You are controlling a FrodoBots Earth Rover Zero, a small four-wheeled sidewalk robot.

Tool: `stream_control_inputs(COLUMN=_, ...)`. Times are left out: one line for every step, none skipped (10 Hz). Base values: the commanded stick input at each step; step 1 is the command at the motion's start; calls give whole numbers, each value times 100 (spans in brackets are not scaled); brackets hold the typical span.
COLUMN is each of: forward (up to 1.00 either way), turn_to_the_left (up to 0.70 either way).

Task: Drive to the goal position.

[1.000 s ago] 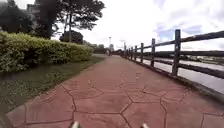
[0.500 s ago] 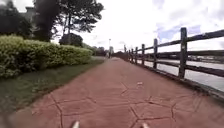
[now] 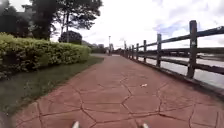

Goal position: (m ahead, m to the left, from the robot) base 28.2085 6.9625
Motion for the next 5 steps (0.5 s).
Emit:
stream_control_inputs(forward=70, turn_to_the_left=0)
stream_control_inputs(forward=70, turn_to_the_left=0)
stream_control_inputs(forward=70, turn_to_the_left=0)
stream_control_inputs(forward=70, turn_to_the_left=0)
stream_control_inputs(forward=70, turn_to_the_left=-20)
